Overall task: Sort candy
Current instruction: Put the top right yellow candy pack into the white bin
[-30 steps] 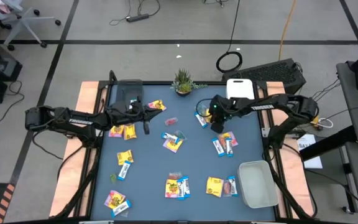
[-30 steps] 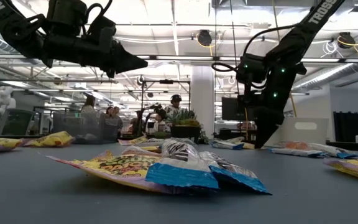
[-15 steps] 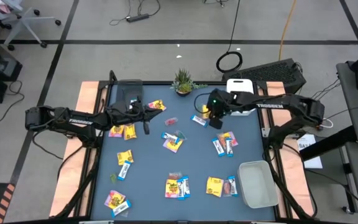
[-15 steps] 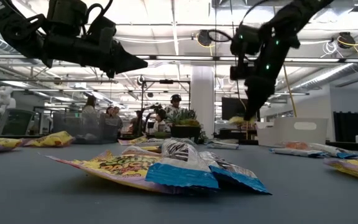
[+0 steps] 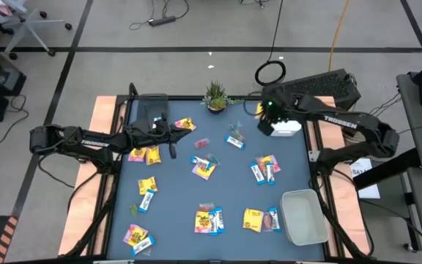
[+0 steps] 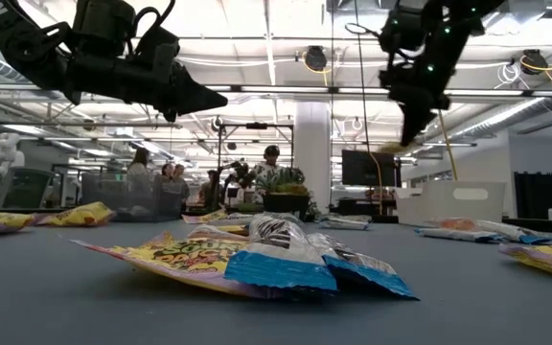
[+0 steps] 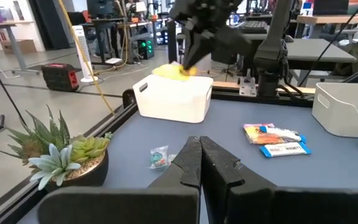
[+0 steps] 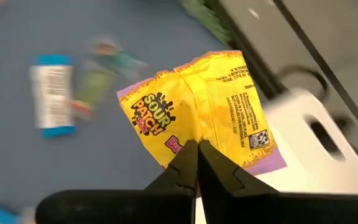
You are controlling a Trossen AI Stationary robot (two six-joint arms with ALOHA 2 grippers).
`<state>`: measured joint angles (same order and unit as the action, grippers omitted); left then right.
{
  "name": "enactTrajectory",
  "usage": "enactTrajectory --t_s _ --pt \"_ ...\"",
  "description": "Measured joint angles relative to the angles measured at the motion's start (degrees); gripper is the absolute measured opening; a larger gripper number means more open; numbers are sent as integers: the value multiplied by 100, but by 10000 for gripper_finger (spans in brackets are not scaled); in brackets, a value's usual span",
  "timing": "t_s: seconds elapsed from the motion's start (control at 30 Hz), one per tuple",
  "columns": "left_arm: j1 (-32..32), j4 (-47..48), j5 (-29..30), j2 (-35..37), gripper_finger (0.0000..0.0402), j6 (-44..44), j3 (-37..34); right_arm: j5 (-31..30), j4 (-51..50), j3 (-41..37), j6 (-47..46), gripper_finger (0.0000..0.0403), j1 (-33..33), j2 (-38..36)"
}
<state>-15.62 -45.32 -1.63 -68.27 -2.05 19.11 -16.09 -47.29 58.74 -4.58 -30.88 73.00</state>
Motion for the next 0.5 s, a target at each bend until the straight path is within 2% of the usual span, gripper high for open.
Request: enactTrajectory --t_s 0.1,0.27,0.5 --pt "0 -3 0 0 2 6 0 -218 -215 -18 -440 0 -484 -64" --pt "0 -4 2 0 2 14 0 -182 -339 -18 -996 0 -1412 155" --pt "0 -2 4 0 2 14 0 399 -323 -20 -1389 0 -2190 934"
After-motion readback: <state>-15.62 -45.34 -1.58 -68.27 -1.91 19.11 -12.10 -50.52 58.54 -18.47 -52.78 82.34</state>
